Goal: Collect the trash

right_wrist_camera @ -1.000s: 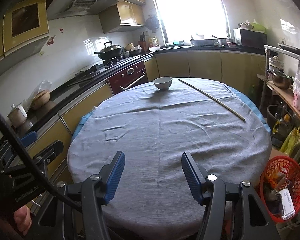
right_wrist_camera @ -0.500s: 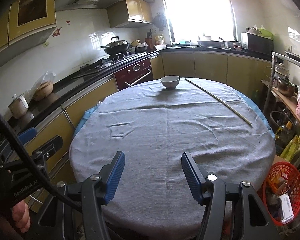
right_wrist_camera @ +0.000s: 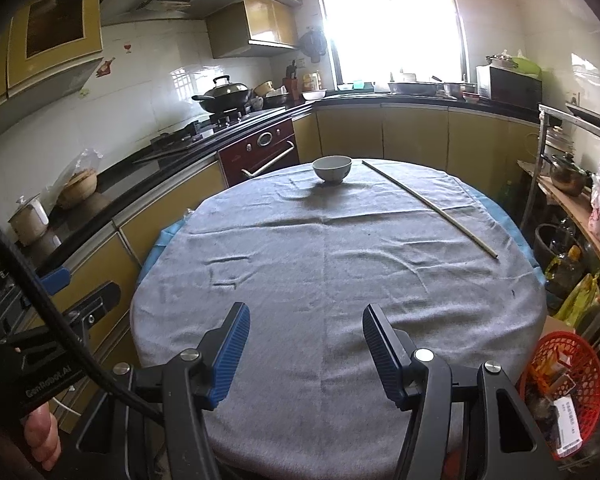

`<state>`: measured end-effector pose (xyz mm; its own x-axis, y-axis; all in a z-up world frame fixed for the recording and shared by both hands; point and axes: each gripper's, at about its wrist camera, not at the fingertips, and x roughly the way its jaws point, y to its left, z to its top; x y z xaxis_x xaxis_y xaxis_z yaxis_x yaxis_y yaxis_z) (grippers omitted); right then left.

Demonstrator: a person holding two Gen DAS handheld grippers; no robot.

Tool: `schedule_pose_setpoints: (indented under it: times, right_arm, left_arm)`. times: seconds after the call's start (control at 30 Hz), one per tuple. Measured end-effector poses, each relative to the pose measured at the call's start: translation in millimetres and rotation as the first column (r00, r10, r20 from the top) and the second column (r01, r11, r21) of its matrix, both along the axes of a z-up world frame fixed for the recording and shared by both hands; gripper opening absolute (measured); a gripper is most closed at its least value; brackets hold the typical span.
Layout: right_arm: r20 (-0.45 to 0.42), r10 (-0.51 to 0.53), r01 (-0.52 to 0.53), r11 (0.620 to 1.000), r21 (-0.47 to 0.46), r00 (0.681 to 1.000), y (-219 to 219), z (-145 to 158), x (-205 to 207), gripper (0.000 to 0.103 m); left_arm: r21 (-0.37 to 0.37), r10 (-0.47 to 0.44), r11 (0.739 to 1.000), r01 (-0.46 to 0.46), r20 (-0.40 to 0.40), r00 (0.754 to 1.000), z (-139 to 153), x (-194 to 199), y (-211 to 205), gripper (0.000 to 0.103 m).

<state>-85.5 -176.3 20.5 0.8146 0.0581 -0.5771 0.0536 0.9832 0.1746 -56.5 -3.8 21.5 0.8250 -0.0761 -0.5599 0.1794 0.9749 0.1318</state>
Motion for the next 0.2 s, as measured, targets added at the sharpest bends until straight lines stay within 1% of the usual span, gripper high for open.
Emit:
schedule_pose_setpoints:
  times: [0.13, 0.2]
  right_arm:
    - [-0.007, -0.017, 0.017, 1.0, 0.007, 1.0, -8.7, -0.4, 12.3, 0.065]
    - [-0.017, -0.027, 0.027, 1.0, 0.013, 0.999, -14.9, -4.6, 22.1, 0.068]
  left_arm:
    - [-0.012, -0.015, 1.0, 0.015, -0.014, 1.0, -2.7, 13.8, -4.6, 0.081]
    - [-0.023, -0.025, 0.999, 0.024, -0.039, 0.999, -8.6, 27.6, -8.7, 0.081]
